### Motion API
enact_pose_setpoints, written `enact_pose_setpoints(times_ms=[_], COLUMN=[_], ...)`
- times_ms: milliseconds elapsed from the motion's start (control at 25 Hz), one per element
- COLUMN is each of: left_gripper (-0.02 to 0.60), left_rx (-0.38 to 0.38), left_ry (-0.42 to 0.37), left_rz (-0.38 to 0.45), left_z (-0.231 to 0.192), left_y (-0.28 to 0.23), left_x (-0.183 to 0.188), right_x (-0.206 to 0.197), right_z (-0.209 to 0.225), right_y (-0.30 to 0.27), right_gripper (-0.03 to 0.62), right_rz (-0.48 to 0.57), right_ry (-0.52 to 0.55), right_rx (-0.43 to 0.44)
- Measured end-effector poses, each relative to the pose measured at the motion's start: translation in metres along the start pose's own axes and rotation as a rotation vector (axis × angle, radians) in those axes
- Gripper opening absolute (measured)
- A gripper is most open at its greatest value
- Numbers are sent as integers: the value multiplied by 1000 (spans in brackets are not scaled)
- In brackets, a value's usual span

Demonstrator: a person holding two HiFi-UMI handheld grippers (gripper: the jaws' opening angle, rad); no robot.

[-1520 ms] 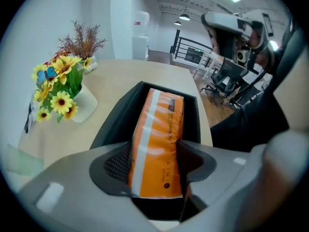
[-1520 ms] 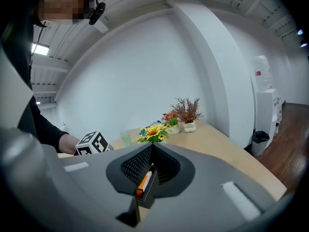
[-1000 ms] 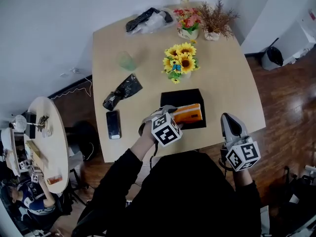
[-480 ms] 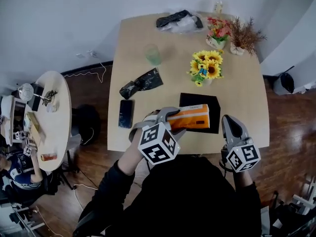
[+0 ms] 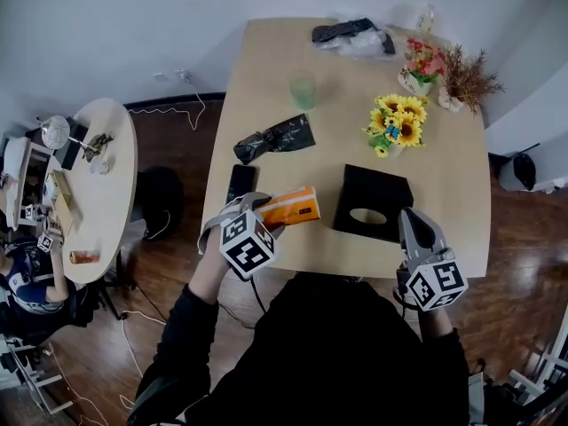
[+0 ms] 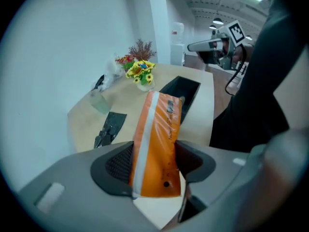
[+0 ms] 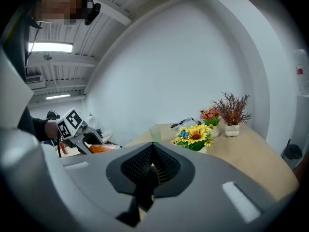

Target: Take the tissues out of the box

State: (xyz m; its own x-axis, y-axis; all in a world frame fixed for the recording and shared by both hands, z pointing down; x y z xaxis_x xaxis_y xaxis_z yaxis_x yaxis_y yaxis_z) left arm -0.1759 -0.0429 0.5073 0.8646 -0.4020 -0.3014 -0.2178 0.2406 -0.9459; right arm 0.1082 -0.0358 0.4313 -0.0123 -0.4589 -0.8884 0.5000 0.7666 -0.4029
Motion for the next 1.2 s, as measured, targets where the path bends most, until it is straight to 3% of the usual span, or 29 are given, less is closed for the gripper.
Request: enact_pose_setpoints(times_ms=[560,720,880,960,1040,1200], left_gripper=[250,256,289,352,399,407], left_rx=[-135,-196,-220,-204,-179,-69], left_ry=[-60,-38,-31,-27,16,190], left_rz=[-51,-23,5,25,77,265], left_z=[12,14,11,11,9,-8], left_y=[-98,-109,-107,-106,-96,-45], left_x=[-11,-15,-10,-10,-6,6], right_x=[-9,-11,-12,-9,-6,-6], right_z=[-3,3,4,1,0,-2], right_y=[14,19,19,17,15,8], right_gripper=[0,0,0,0,0,0], right_rz=[-21,-18,-12,-10,-11,-15], right_ry=[-15,-30,-32,-27,-24,-21], right_rx=[-80,-108,-102,-92,-84,-61])
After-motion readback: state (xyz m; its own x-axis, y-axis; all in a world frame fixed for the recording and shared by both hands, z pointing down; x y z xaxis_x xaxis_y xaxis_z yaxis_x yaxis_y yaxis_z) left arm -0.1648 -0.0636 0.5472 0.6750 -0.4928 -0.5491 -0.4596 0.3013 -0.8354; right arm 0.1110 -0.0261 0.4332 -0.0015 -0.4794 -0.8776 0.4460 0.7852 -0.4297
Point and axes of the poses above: the fingertips, and each gripper's own axes: y backward along the fingers, z to its right, x out of its top, the point moved 4 cm from there along y, backward along the fingers, and after that the axes turned 7 degrees about -z, right-handed, at the moved point
